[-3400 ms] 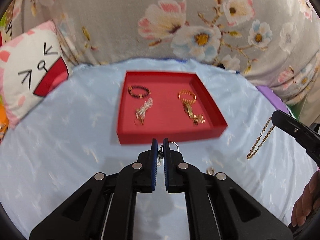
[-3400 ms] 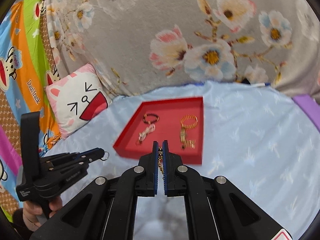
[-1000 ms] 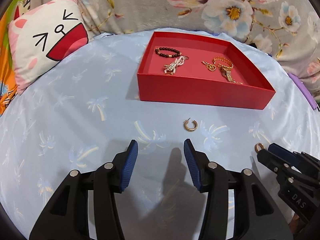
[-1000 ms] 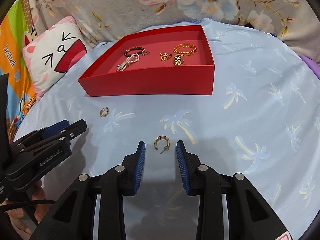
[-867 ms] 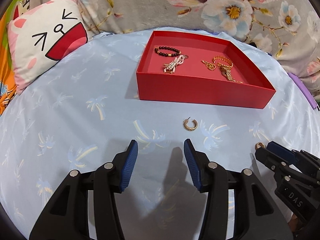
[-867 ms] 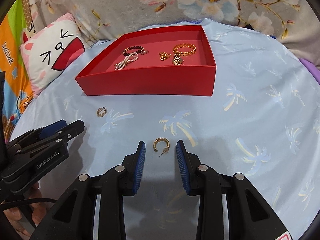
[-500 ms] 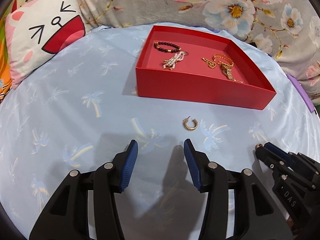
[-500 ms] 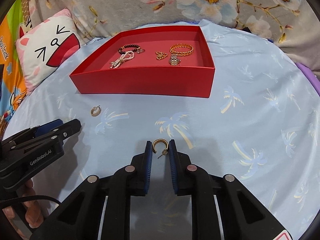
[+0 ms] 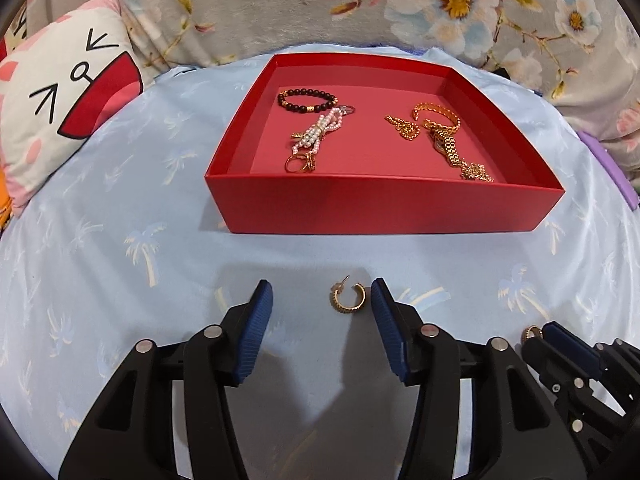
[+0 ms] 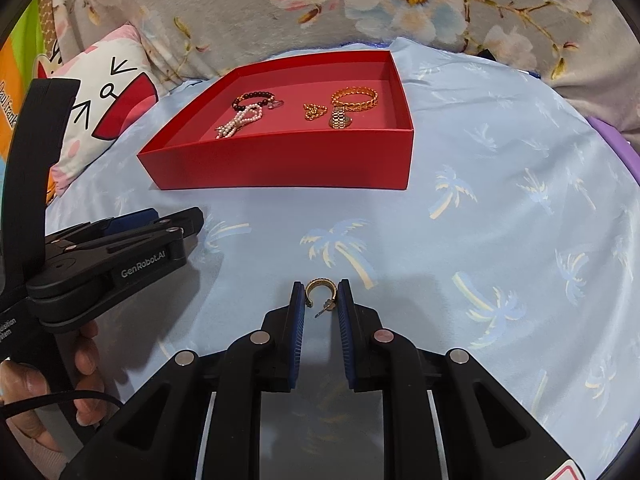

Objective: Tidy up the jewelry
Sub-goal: 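Grasp a gold hoop earring with the right tool while the left tool grasps another, then carry both hoop earrings into the red box and open both tools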

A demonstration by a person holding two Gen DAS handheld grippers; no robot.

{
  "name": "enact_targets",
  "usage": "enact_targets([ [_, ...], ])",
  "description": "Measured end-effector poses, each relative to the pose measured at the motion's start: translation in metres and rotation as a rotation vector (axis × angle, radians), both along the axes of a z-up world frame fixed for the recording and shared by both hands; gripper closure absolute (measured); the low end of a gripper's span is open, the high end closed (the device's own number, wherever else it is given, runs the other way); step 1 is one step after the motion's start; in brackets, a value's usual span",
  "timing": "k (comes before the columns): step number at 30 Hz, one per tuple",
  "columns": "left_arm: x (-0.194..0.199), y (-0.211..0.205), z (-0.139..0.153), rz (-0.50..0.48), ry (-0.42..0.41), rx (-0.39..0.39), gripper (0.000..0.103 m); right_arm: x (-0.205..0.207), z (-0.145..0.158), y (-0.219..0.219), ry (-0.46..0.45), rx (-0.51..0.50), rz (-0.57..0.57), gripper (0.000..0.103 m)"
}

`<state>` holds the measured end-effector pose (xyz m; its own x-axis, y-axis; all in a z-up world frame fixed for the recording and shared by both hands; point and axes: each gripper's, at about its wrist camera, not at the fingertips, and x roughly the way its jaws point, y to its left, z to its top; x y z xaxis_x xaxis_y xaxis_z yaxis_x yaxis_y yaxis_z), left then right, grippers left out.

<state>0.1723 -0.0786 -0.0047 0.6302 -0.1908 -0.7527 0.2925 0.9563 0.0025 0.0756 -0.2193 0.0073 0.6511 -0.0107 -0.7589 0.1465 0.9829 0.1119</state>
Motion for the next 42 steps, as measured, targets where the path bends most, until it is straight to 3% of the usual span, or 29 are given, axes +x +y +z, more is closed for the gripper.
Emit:
enact_targets([
  [9, -0.003, -0.002, 0.000, -0.019, -0.013, 0.003, 0.086, -0.001, 0.000, -0.001, -0.002, 0.006, -0.004, 0.087],
  [18, -0.012, 0.002, 0.004, -0.025, -0.018, -0.014, 0.087, -0.006, 0.002, -0.001, -0.018, 0.011, -0.005, 0.087],
  [24, -0.027, 0.021, 0.021, -0.026, -0.037, -0.045, 0.087, -0.017, 0.016, 0.002, -0.055, 0.015, 0.012, 0.087],
  [33, -0.023, 0.041, 0.089, -0.041, -0.132, -0.080, 0.087, -0.007, 0.084, 0.001, -0.179, 0.010, 0.051, 0.087],
  [39, 0.003, 0.027, 0.131, -0.038, -0.186, -0.102, 0.087, 0.022, 0.127, -0.006, -0.269, 0.017, 0.057, 0.087],
  [42, 0.018, 0.015, 0.139, -0.042, -0.186, -0.115, 0.087, 0.042, 0.134, -0.009, -0.276, 0.035, 0.055, 0.087],
])
